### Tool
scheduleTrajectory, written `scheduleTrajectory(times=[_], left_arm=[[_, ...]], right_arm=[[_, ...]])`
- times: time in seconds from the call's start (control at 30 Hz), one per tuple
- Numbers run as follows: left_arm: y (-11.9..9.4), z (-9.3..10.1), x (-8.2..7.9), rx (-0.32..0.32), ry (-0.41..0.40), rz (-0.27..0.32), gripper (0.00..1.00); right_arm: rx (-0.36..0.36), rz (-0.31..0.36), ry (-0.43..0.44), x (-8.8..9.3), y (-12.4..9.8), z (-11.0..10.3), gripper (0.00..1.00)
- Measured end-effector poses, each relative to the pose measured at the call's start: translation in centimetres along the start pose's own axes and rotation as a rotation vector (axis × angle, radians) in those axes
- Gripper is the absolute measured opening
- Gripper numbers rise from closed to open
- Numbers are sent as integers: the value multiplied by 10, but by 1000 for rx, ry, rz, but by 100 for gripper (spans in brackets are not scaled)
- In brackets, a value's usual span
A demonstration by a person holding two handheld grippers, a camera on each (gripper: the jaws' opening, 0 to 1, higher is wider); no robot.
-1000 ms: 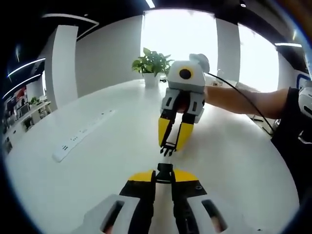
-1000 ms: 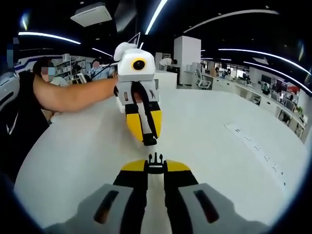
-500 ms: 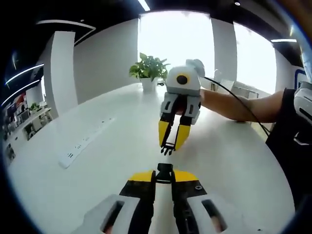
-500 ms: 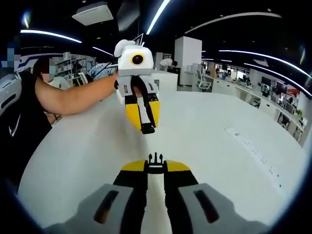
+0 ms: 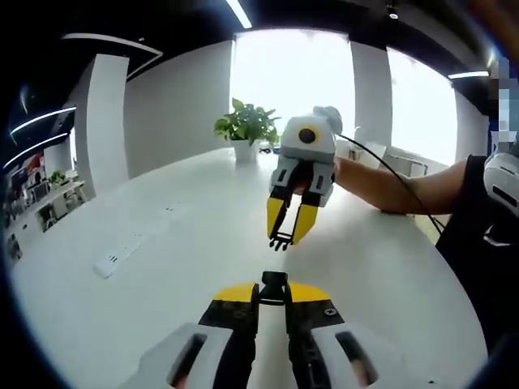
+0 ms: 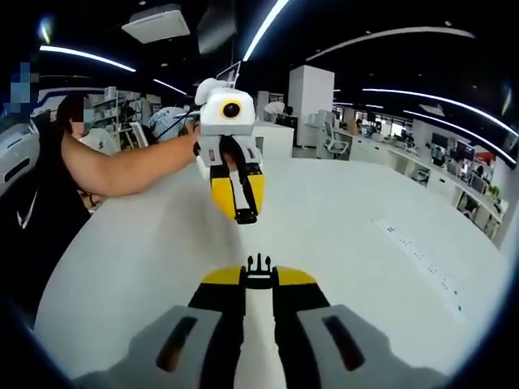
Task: Snap the two parts of the plastic buckle together until the buckle closes and remains connected.
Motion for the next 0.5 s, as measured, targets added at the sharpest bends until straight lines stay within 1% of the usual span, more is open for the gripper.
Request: scheduleTrajectory(times=[0.03,0.13,0.17,0.2,0.27,0.3,0.33,0.4,0.43,0.5], left_arm=[[0,6,4,6,-4,-10,11],[-1,14,12,6,-4,-32,11],[-1,16,12,5,-5,-32,11],[0,17,10,11,-7,-12,11],[3,22,8,40,-3,5,11],[4,25,7,46,-3,1,11],[5,27,8,46,1,-8,11],[5,32,10,47,5,-15,11],[5,35,11,60,-4,-17,11],[4,39,13,55,-2,-20,11]], right_arm=[[-4,-2,-1,1,1,-3,11],[-19,-14,6,6,5,-7,11],[-22,-16,7,7,6,-8,11],[-32,-26,8,9,8,-12,11],[-41,-34,3,11,11,-16,11],[-43,-35,-1,11,12,-17,11],[-47,-38,1,10,12,-13,11],[-49,-35,2,9,11,-12,11],[-51,-31,4,9,11,-12,11],[-45,-27,4,9,8,-11,11]])
Point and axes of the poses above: the point that each gripper's makers call its tool centre point, and the gripper's own axes: y roughly forward along the fingers, z roughly to its right, x roughly out of its underside, the point moved 5 cm from there along -y, roughly backward along the fingers, and after that the axes turned 14 degrees about z, right-handed, at the moved point
